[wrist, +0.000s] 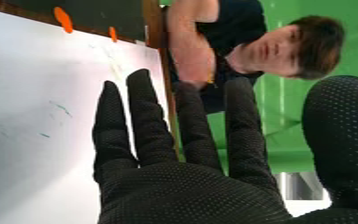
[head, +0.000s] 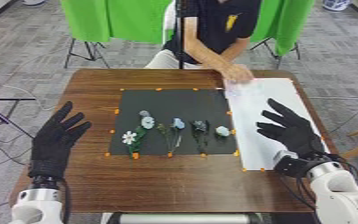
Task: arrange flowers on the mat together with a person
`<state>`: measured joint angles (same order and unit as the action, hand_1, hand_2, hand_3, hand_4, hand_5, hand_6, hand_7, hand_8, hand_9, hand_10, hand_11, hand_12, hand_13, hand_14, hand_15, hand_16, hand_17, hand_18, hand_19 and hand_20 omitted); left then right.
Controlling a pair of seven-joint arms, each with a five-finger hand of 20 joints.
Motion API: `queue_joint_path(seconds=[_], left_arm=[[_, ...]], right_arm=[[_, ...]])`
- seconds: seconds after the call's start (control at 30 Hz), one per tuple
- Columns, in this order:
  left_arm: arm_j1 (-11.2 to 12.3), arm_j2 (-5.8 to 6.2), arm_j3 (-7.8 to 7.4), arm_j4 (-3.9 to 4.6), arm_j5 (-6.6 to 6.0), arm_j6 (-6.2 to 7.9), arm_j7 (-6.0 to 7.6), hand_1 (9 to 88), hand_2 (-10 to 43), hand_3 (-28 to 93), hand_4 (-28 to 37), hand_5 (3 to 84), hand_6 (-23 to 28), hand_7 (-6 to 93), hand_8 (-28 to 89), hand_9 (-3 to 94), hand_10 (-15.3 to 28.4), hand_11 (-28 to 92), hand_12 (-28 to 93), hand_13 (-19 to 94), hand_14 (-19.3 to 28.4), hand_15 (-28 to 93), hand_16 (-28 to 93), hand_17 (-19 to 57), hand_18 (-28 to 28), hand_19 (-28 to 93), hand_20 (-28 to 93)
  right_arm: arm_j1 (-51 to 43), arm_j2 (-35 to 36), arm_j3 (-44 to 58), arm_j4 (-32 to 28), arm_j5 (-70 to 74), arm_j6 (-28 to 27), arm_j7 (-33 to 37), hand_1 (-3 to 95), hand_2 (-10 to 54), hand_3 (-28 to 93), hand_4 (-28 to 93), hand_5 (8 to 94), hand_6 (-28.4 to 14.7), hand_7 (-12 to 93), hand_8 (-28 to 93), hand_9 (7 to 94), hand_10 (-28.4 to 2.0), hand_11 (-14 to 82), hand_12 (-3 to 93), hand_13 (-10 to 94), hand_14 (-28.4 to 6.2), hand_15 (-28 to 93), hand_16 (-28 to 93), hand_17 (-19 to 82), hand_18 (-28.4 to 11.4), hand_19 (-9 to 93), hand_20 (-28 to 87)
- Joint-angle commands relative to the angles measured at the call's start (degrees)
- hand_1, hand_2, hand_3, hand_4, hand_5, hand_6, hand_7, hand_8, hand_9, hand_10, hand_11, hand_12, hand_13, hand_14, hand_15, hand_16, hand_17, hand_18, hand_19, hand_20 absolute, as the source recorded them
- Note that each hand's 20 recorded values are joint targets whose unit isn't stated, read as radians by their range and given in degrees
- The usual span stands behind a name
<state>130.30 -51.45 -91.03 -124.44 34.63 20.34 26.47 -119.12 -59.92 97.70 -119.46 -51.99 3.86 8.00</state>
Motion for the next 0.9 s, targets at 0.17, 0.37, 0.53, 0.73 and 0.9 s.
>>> queue_joint_path(seconds=[0.17,0.37,0.53,0.73,0.9], left_arm=[[0.35,0.51,0.36,0.36,-0.58,-0.1,0.86,21.8,6.0,77,-28.3,36.5,4.7,11.9,-10,37.3,17.7,21,11,29,27.1,48,-7,-8.2,24.8,50,19],[0.35,0.27,0.24,0.37,-0.38,-0.23,0.52,21.8,6.1,77,-28.3,36.5,4.6,11.9,-10,37.4,17.7,21,11,29,27.2,49,-7,-8.1,24.8,50,19],[0.03,0.56,0.42,0.41,-0.87,0.16,1.32,21.8,6.1,77,-28.3,36.4,4.6,12.0,-10,37.4,17.7,21,10,29,27.2,49,-7,-8.1,24.7,50,19],[0.19,0.21,0.33,0.35,-0.66,0.07,0.65,21.8,6.1,77,-28.3,36.4,4.6,12.0,-10,37.5,17.7,21,10,29,27.2,49,-7,-8.1,24.8,50,19],[0.35,-0.2,-0.07,0.27,-0.26,-0.12,-0.02,21.8,6.1,77,-28.3,36.4,4.6,12.0,-10,37.4,17.8,21,10,29,27.0,49,-7,-8.1,24.8,50,19]], right_arm=[[0.35,0.18,-0.47,0.15,0.73,0.92,-0.85,19.5,6.7,77,-28,34.8,5.6,14,-12,37.3,-11.4,3.8,13.7,34,-17.0,20,19,5,-20.1,47,15],[0.2,0.07,-0.34,0.05,1.21,1.03,-0.57,19.5,6.7,77,-28,35.1,5.6,14,-12,37.6,-11.6,3.9,13.7,35,-16.9,21,18,5,-20.2,48,15],[1.16,0.08,-0.66,0.32,1.04,1.2,-0.49,19.5,6.7,77,-28,35.3,5.5,14,-12,37.8,-11.6,4.0,13.7,35,-17.0,21,18,5,-20.1,48,15],[0.49,0.25,-0.73,0.14,1.27,1.75,-0.7,19.5,6.7,77,-28,35.4,5.5,14,-12,37.9,-11.7,4.2,13.7,36,-16.9,22,17,5,-20.1,48,16],[0.17,0.52,-1.04,-0.01,1.3,2.07,-0.66,19.7,6.7,77,-28,35.5,5.5,14,-12,38.2,-11.8,4.3,13.7,36,-17.0,23,17,5,-20.0,48,16]])
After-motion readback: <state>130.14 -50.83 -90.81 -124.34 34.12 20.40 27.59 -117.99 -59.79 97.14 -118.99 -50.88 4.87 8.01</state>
